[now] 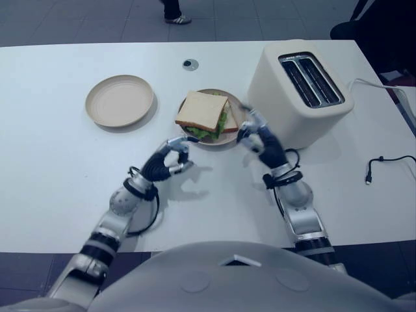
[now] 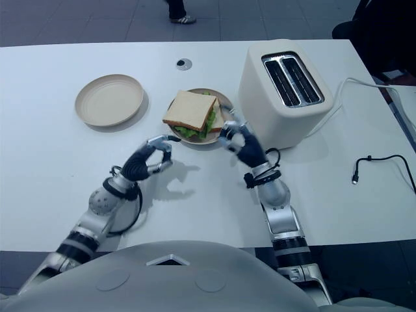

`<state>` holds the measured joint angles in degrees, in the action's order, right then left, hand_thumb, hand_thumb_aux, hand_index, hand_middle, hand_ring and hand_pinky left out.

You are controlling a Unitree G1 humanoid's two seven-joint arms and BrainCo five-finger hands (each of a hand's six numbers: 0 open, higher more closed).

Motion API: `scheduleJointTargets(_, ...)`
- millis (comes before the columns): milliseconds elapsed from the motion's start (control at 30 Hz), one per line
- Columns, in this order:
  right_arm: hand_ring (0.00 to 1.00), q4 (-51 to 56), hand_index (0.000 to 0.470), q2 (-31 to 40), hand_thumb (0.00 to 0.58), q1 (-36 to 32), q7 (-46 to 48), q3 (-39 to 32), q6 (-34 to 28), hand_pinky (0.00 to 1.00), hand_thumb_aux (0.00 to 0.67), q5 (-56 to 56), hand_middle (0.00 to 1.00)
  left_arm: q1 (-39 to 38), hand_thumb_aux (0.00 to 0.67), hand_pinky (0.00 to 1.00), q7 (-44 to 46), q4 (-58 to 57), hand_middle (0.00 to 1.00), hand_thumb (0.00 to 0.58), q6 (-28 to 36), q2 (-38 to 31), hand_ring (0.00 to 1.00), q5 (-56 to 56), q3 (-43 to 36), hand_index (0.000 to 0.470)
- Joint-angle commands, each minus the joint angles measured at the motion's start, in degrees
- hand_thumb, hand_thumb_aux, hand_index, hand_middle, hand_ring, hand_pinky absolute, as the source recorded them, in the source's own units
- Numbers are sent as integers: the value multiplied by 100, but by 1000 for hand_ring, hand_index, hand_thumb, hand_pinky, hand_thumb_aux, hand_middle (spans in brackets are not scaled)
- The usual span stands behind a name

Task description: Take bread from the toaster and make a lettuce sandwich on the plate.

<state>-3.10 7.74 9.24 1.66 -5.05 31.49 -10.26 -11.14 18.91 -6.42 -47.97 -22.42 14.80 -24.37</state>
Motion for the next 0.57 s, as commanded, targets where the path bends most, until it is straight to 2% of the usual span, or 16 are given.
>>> scheduleJointTargets(33,0,1244,0,-211,0,-359,-1212,49,468,0,0,-1130,0,797,0,0,-623,-533,0,0,170,1043,0,239,795,0)
scheduleJointTargets(133,0,2258,0,-123,0,-670,-2087,13,756,0,0,-1817,0,1249,0,0,-1709,-1540,0,0,-189,1697,0,-989,1458,0)
scheduleJointTargets(233,0,2573,0,-63,0,-769,-2393,-8,1168,0,0,-1854,0,1352,0,0,-2478,-2230,0,0,-442,1910,0,-2058,1760,0)
scheduleJointTargets(400,0,2397,0,-69,0,-863,-2334,-150,1496,0,0,-1719,0,1578,0,0,-3092,-2761,0,0,-713,2155,0,-2640,1945,0)
scheduleJointTargets(567,0,2306,0,-46,0,-931,-2039,-287,1523,0,0,-1484,0,1564,0,0,-2934,-2922,0,0,-681,2376,0,-2274,1942,0)
